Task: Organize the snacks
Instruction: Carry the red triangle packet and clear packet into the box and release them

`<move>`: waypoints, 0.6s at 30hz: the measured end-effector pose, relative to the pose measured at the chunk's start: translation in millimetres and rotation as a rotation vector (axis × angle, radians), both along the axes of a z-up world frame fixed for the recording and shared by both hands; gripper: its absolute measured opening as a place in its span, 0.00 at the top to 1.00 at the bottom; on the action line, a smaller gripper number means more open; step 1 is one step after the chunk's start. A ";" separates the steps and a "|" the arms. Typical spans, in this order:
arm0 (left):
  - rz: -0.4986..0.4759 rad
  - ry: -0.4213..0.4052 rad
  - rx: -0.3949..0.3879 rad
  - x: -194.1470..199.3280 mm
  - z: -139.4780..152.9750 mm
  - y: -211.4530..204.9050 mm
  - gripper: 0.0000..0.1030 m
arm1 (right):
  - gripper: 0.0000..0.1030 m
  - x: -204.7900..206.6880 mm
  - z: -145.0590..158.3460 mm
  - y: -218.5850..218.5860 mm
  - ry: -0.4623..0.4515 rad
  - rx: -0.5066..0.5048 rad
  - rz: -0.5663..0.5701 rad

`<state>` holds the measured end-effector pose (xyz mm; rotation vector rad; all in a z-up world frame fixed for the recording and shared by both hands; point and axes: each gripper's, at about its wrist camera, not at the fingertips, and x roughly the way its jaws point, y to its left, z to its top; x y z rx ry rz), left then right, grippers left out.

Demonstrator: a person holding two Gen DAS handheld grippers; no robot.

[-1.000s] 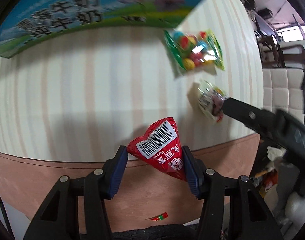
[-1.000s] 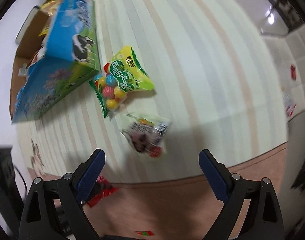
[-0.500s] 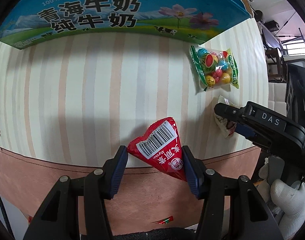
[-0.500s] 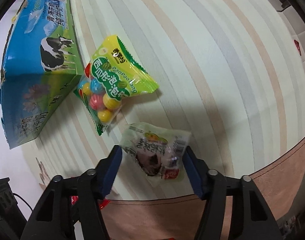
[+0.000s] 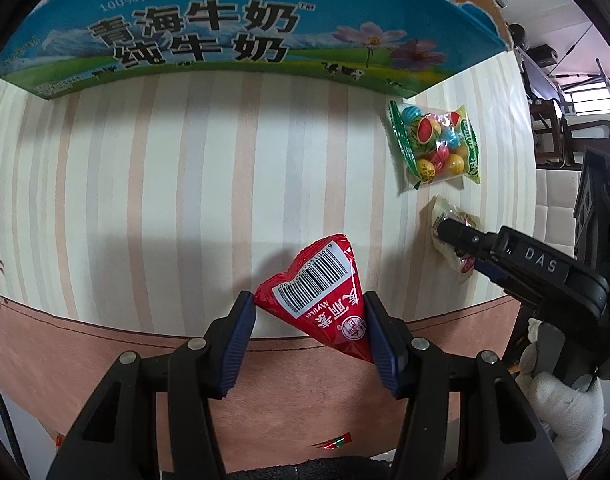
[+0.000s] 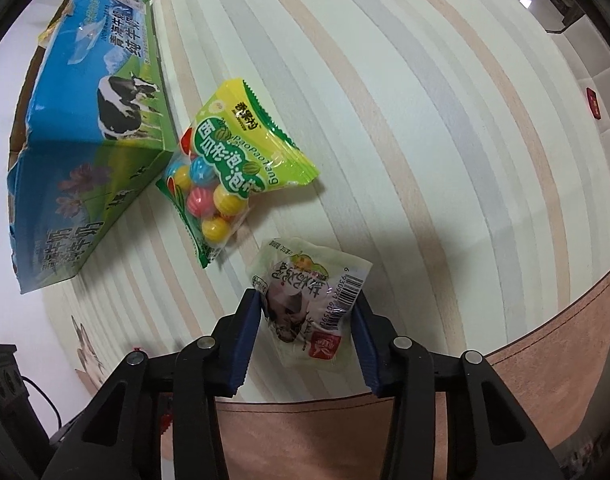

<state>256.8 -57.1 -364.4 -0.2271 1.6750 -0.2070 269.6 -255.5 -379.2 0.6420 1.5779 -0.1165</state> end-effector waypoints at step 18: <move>-0.013 -0.258 -0.062 47.2 138.9 40.1 0.50 | 0.54 26.7 158.2 54.0 -0.317 0.170 0.093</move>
